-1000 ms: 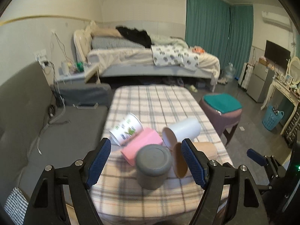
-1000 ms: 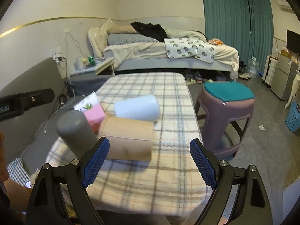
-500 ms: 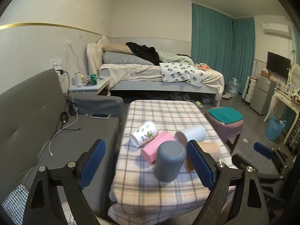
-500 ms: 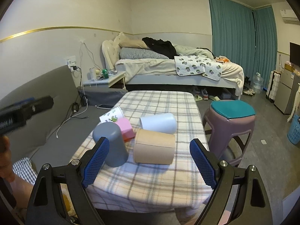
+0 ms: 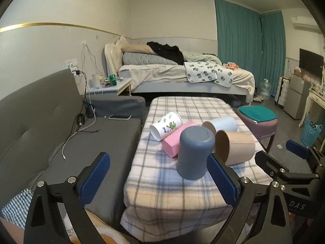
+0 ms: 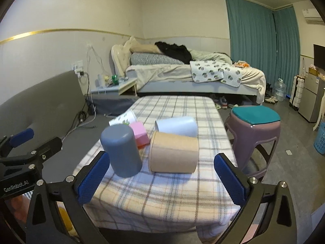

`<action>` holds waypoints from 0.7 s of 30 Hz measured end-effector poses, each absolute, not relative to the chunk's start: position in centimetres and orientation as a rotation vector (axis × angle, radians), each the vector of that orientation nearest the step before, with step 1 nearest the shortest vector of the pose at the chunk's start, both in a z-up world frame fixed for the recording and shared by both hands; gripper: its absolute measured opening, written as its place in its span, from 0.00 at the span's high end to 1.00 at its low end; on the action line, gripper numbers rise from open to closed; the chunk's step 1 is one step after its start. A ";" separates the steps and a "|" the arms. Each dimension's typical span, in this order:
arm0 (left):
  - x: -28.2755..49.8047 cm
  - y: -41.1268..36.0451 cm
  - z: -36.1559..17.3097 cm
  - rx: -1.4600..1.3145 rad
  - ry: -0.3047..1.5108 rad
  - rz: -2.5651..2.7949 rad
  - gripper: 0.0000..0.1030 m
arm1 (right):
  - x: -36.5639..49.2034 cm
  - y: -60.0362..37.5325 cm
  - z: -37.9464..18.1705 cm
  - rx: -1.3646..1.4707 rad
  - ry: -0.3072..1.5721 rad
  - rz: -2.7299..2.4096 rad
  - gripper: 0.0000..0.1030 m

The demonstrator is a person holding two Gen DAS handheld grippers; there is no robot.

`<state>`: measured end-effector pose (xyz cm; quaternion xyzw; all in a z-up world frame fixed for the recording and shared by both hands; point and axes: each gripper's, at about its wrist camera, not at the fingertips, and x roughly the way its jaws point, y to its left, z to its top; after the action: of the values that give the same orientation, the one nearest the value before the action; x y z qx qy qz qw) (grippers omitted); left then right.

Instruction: Flip cup upside down

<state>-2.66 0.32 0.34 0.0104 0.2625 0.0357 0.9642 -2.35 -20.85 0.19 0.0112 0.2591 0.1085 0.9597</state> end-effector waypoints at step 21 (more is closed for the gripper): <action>-2.1 0.9 -0.2 -0.005 0.557 0.086 0.04 | -2.1 -21.0 -0.4 0.024 0.552 0.229 0.00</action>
<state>-2.14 0.90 -0.22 -0.0022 0.2748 0.0424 0.9606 -2.12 -20.98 -0.37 0.0117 0.2721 0.1130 0.9555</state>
